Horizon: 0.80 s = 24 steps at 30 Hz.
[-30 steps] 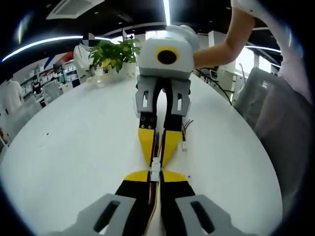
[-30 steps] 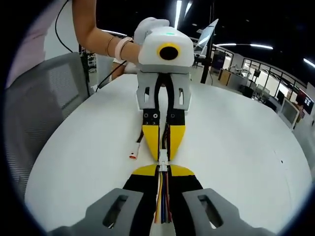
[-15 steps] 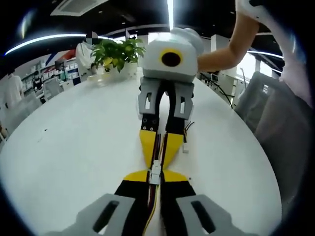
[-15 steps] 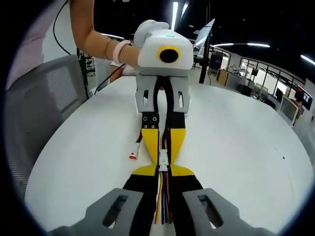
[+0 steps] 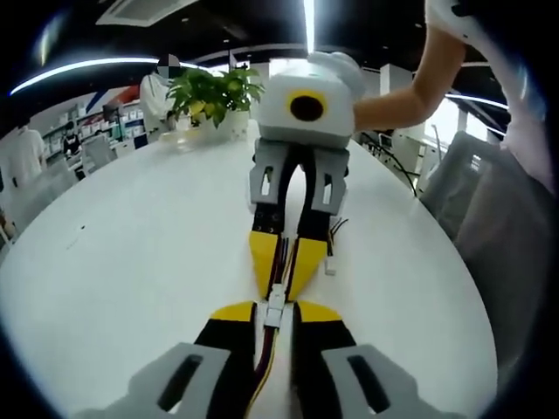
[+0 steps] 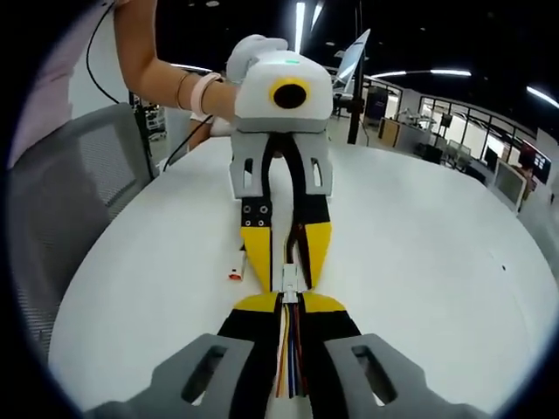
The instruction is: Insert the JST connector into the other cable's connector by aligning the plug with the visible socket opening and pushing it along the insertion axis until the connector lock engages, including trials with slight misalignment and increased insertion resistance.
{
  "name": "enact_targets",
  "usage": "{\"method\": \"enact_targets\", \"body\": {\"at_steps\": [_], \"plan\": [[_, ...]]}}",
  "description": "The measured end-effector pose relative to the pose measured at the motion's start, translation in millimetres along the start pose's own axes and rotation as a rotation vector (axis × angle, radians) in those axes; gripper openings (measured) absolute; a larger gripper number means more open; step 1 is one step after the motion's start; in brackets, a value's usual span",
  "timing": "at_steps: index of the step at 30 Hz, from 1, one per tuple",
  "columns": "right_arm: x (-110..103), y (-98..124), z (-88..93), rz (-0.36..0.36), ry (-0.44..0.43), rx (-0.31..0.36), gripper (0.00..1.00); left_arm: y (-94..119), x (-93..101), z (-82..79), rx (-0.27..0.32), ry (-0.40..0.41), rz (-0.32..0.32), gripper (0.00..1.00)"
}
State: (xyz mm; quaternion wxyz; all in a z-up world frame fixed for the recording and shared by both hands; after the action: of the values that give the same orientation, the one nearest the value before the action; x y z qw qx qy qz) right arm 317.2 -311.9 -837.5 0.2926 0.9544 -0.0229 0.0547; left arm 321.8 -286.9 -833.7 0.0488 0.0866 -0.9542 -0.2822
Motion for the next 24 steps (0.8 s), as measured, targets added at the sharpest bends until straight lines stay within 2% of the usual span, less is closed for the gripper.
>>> {"method": "enact_targets", "body": {"at_steps": [4,9,14,17,24], "plan": [[0,0,0.3,0.001,-0.015,-0.001,0.05,0,0.2,0.1,-0.004,0.002,-0.004,0.12],[4,1,0.7,0.022,-0.025,-0.014,0.12,1,0.6,-0.2,-0.017,0.007,-0.014,0.18],[4,1,1.2,0.028,-0.031,-0.025,0.14,1,0.1,-1.3,-0.029,0.007,-0.026,0.29],[5,2,1.4,0.046,-0.037,-0.033,0.21,1,2.0,-2.2,-0.035,0.004,-0.027,0.3],[6,12,-7.3,0.07,-0.026,-0.022,0.22,9,3.7,-17.5,-0.013,-0.017,-0.052,0.33]]}}
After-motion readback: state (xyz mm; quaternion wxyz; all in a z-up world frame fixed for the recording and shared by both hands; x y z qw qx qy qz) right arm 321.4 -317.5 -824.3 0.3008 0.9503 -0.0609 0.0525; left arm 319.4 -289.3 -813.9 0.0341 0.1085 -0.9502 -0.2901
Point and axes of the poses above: the point that each gripper's makers call its tool centre point, and the gripper's own axes: y roughly backward along the fingers, x roughly to its right, z roughly out of its underside, the point moved 2 cm from there along y, roughly backward along the fingers, and after that the axes turned 6 degrees about z, right-handed, at the moved point
